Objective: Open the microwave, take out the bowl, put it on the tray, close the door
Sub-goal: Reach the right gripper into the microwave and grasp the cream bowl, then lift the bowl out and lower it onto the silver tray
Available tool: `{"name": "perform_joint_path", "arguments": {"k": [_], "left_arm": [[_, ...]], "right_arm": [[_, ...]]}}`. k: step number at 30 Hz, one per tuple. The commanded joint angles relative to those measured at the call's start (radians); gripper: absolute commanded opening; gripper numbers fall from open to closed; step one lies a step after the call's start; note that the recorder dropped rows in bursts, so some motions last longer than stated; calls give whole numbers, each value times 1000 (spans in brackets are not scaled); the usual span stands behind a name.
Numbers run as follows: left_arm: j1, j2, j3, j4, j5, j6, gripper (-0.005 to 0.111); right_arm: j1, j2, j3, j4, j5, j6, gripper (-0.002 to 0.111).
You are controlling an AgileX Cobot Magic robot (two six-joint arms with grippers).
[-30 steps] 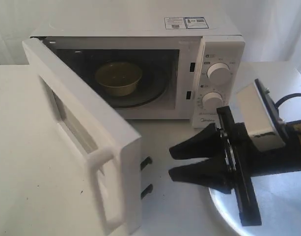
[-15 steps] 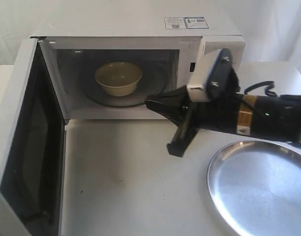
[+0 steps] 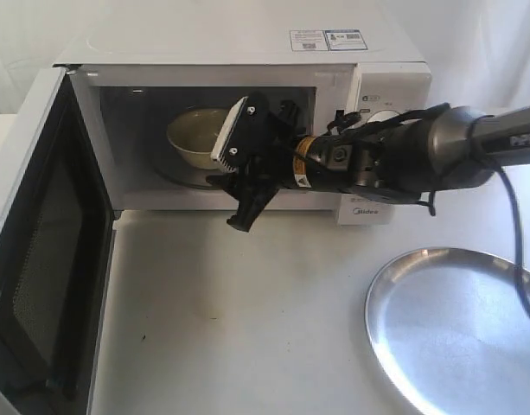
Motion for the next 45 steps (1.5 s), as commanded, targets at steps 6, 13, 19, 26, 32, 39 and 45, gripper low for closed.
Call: {"name": "perform_joint_path", "arguments": {"k": [6, 13, 19, 26, 32, 39, 45], "left_arm": [[-1, -2, -1, -4, -2, -6, 0], [-1, -2, -1, -4, -2, -6, 0], [-1, -2, -1, -4, -2, -6, 0], [-1, -2, -1, -4, -2, -6, 0], [-1, -2, -1, -4, -2, -6, 0], [-1, -2, -1, -4, -2, -6, 0], [-1, -2, -1, -4, -2, -6, 0]], "right_arm": [[57, 166, -258, 3, 191, -37, 54], [57, 254, -343, 3, 228, -34, 49], [61, 264, -364, 10, 249, 21, 0], [214, 21, -121, 2, 374, 317, 0], [414, -512, 335, 20, 796, 520, 0], [447, -799, 644, 164, 1218, 678, 0], [447, -796, 792, 143, 1206, 790, 0]]}}
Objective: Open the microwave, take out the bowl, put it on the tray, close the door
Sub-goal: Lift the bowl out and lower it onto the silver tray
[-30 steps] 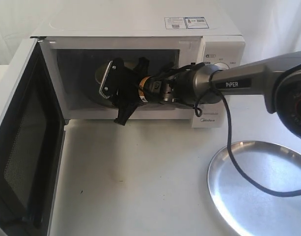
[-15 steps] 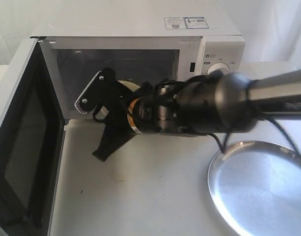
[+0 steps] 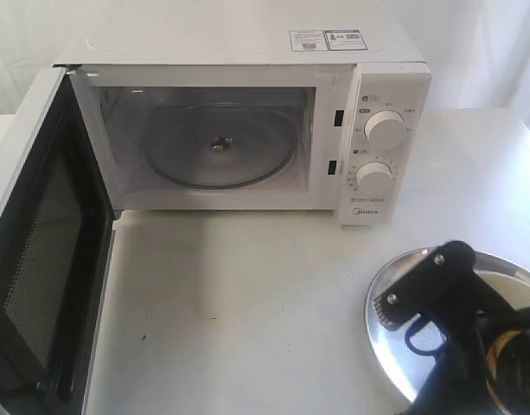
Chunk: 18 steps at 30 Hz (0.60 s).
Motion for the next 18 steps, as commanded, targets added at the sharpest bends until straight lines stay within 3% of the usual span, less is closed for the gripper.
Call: {"name": "perform_joint_path", "arguments": {"k": [1, 7, 11, 14, 18], "left_arm": [[-1, -2, -1, -4, -1, -6, 0], [-1, -2, -1, -4, -1, -6, 0], [-1, -2, -1, -4, -1, -6, 0], [-1, -2, -1, -4, -1, -6, 0], [-1, -2, -1, -4, -1, -6, 0]], "right_arm": [[1, -3, 68, -47, -9, 83, 0], [1, -3, 116, -94, -66, 102, 0], [1, -3, 127, -256, -61, 241, 3], [1, -3, 133, -352, -60, 361, 11], [1, -3, 136, -347, -93, 379, 29]]}}
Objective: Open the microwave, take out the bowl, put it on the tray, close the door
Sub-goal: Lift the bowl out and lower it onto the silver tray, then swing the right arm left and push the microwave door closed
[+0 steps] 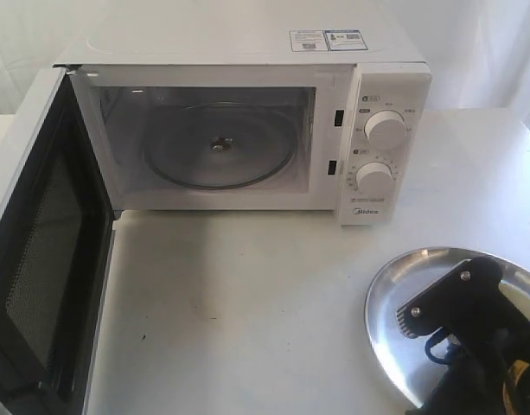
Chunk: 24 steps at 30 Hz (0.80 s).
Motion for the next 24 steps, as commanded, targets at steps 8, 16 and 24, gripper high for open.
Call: {"name": "perform_joint_path", "arguments": {"k": [8, 16, 24], "left_arm": [[-1, -2, -1, -4, -1, -6, 0], [-1, -2, -1, -4, -1, -6, 0], [-1, -2, -1, -4, -1, -6, 0]], "right_arm": [[1, -19, 11, -200, -10, 208, 50], [12, -276, -172, -594, -726, 369, 8], [12, 7, -565, -578, -812, 96, 0]]}}
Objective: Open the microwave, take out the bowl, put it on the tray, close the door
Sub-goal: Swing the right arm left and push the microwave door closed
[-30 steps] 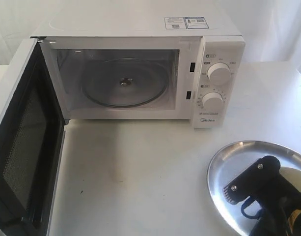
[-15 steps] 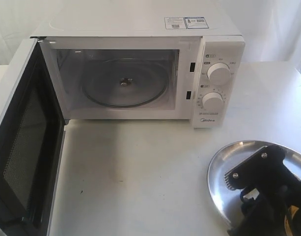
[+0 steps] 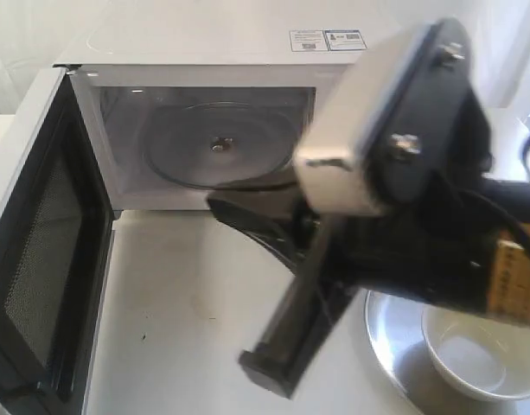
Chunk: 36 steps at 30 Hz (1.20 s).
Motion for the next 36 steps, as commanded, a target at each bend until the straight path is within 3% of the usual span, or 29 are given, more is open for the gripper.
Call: {"name": "perform_joint_path", "arguments": {"k": [1, 6, 15, 25, 36], "left_arm": [[-1, -2, -1, -4, -1, -6, 0], [-1, -2, -1, -4, -1, -6, 0], [-1, -2, -1, -4, -1, -6, 0], [-1, -2, -1, -4, -1, -6, 0], [-1, -2, -1, -4, -1, -6, 0]], "right_arm": [[1, 212, -218, -3, -27, -154, 0], [1, 446, -557, -3, -61, -268, 0], [65, 706, -827, 49, -39, -301, 0], [209, 899, -921, 49, 183, -396, 0], [217, 944, -919, -44, 479, -482, 0]]}}
